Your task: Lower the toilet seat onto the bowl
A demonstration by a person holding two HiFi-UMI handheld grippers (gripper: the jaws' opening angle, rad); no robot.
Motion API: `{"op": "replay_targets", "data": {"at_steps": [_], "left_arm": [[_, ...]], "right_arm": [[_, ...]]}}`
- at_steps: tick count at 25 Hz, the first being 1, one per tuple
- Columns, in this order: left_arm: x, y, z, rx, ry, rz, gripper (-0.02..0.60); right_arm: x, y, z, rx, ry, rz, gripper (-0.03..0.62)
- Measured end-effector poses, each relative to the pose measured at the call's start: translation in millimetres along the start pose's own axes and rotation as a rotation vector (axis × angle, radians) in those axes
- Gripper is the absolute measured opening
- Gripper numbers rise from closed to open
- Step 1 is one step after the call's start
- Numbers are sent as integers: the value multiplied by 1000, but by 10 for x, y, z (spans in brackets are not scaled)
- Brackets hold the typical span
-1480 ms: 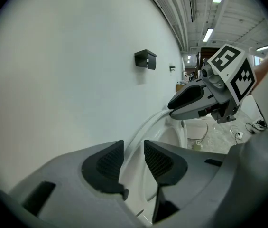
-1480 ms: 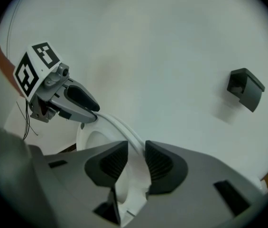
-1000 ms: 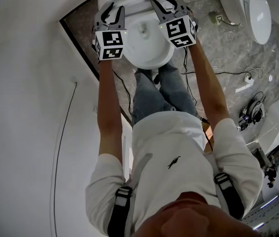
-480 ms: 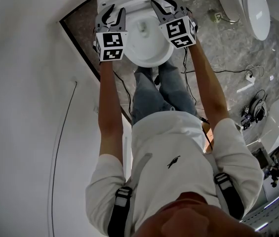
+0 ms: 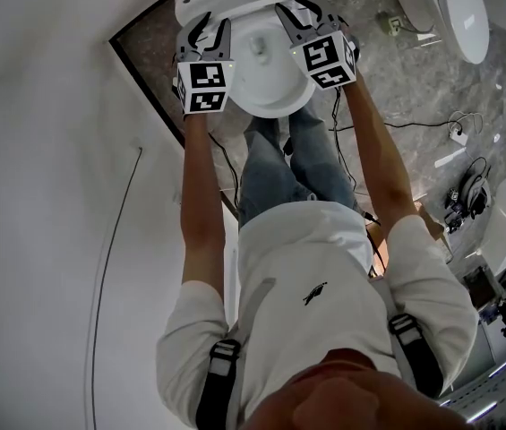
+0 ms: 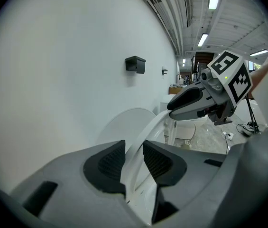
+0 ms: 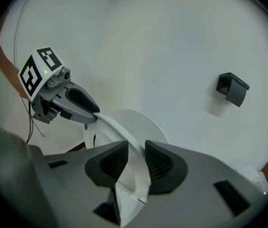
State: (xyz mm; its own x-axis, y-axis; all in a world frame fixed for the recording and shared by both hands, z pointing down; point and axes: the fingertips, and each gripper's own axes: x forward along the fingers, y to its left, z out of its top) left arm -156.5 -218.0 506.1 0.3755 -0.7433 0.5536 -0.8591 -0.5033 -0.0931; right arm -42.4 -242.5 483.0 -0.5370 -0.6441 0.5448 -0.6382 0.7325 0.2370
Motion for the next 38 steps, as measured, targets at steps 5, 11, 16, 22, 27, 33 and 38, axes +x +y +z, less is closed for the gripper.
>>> {"op": "replay_targets", "data": {"at_steps": [5, 11, 16, 22, 27, 33, 38], "left_arm": [[-60, -101, -46, 5, 1, -13, 126], [-140, -172, -83, 9, -1, -31, 126], [-183, -264, -137, 7, 4, -55, 126], [-259, -354, -212, -18, 11, -65, 126], [-326, -433, -235, -23, 17, -68, 129], [-398, -553, -312, -25, 32, -70, 133], [-449, -652, -375, -26, 46, -67, 133]], "right_arm": [[-92, 56, -60, 2, 4, -5, 114], [-167, 127, -88, 7, 12, -15, 117], [-231, 182, -155, 11, 23, -9, 118], [-308, 273, -215, 14, 27, -3, 120], [-391, 327, -253, 12, 26, 2, 121], [-488, 412, -337, 6, 27, 19, 123], [-567, 476, -412, 0, 19, 29, 124]]}}
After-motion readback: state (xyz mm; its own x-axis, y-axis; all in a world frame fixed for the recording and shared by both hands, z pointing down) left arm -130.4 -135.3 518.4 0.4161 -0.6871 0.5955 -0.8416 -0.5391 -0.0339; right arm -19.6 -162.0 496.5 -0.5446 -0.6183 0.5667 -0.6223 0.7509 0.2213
